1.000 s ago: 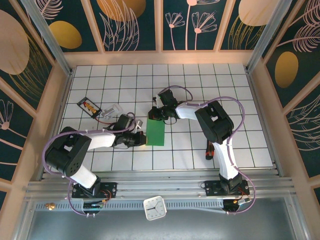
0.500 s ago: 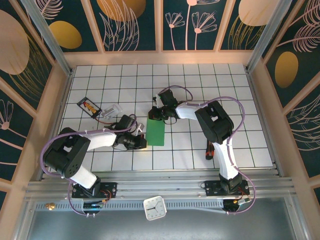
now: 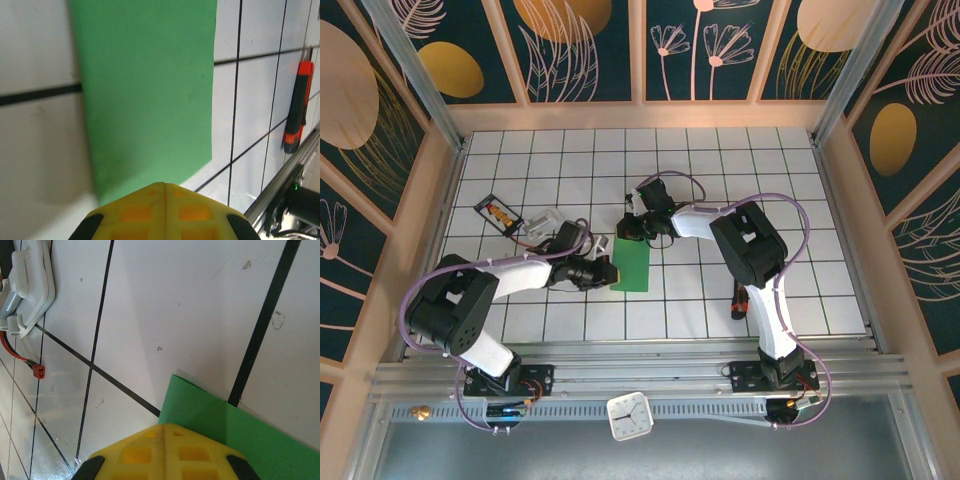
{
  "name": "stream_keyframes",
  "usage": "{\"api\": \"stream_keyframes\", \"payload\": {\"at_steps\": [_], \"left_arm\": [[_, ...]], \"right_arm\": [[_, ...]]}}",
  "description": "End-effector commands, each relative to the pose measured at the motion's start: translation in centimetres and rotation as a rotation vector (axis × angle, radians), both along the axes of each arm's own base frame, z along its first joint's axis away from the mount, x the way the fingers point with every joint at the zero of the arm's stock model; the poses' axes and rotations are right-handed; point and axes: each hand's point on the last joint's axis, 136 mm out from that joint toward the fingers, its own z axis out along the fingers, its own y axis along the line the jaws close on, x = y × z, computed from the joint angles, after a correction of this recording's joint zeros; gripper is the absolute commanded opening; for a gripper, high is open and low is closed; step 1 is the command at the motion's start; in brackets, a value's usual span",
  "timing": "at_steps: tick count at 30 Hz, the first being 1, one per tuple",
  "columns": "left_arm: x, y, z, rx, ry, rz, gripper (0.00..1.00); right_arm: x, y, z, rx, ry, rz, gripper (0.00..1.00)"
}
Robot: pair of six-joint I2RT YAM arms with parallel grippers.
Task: Fold a paper plane with a square sheet of paper (pick it up from the middle)
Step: First fold in half a square sheet of paper at the center of the table.
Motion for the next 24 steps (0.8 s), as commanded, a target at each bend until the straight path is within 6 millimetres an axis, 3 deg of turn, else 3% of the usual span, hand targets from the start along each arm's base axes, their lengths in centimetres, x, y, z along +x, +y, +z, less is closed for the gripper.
{"api": "stream_keyframes", "payload": {"at_steps": [1, 10, 18, 24], "left_arm": [[2.0, 0.1, 0.4, -0.01, -0.029, 0.048, 0.0], [1.6, 0.4, -2.1, 0.023, 0.018, 0.024, 0.0], [-2.2, 2.3, -4.7, 0.075, 0.117, 0.006, 0.0], [-4.3, 3.3, -5.5, 0.113, 0.154, -0.011, 0.0]], "right_arm": [[-0.8, -3.3, -4.8, -0.164, 0.059, -0.05, 0.0], [-0.8, -3.5, -4.9, -0.167, 0.062, -0.051, 0.0], [-0.8, -3.8, -5.1, -0.172, 0.065, -0.056, 0.0], [-0.7, -3.7, -5.2, -0.172, 0.064, -0.058, 0.0]]}}
